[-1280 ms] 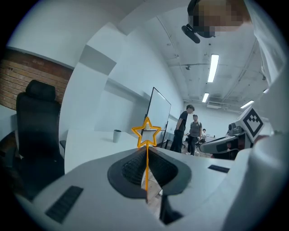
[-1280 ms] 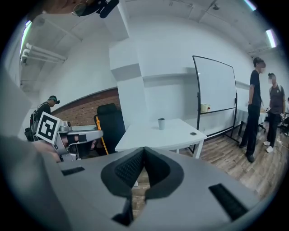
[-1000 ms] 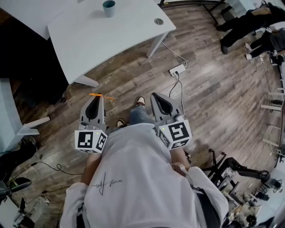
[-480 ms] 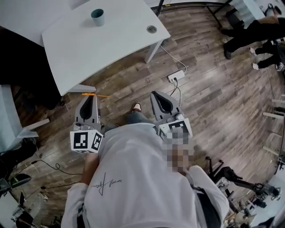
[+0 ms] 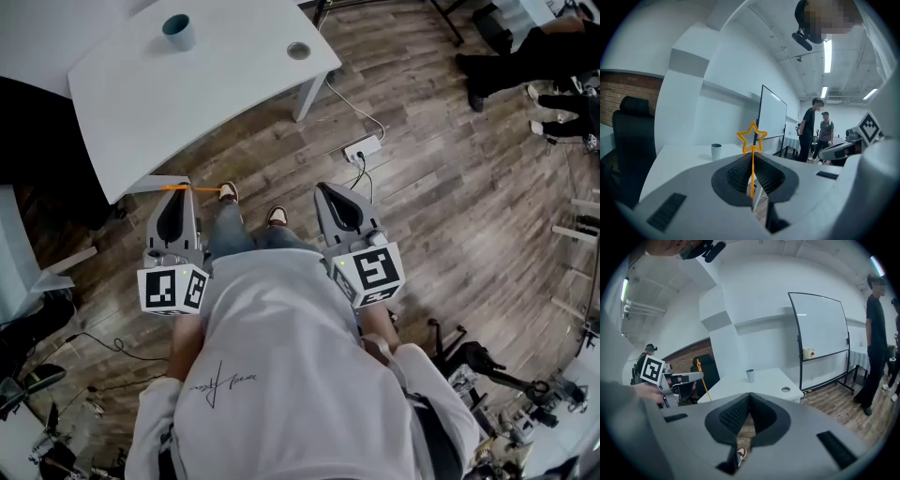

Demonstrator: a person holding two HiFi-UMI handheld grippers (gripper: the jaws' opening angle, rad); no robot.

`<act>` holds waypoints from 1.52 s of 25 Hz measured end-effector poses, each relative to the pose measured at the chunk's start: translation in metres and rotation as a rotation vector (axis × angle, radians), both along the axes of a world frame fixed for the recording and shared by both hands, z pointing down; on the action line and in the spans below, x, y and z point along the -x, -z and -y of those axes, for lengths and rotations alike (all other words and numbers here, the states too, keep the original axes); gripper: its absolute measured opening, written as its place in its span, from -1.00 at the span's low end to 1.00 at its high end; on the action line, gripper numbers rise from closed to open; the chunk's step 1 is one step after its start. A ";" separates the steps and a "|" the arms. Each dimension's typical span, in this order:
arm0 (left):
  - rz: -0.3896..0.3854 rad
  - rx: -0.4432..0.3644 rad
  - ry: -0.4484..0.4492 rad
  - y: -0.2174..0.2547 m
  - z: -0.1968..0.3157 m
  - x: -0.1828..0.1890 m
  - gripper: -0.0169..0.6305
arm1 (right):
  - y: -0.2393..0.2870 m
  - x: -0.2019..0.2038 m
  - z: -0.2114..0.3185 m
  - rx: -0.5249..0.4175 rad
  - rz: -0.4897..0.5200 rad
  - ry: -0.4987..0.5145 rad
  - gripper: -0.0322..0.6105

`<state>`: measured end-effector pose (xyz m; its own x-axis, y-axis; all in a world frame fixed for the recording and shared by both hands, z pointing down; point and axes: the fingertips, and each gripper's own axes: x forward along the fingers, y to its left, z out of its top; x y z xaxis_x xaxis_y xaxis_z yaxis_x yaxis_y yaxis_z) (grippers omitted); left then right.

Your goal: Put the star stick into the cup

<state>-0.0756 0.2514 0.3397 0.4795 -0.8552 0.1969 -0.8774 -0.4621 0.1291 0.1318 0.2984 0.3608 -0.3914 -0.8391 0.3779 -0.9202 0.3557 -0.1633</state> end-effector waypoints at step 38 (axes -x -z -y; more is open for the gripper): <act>-0.086 0.017 0.069 0.000 0.228 0.026 -0.89 | 0.000 0.039 0.243 0.045 -0.029 0.142 -0.87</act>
<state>-0.1014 0.0239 0.3401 0.4356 -0.8835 0.1722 -0.8923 -0.3986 0.2121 0.0927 0.0556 0.3604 -0.4935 -0.7580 0.4265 -0.8657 0.4756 -0.1565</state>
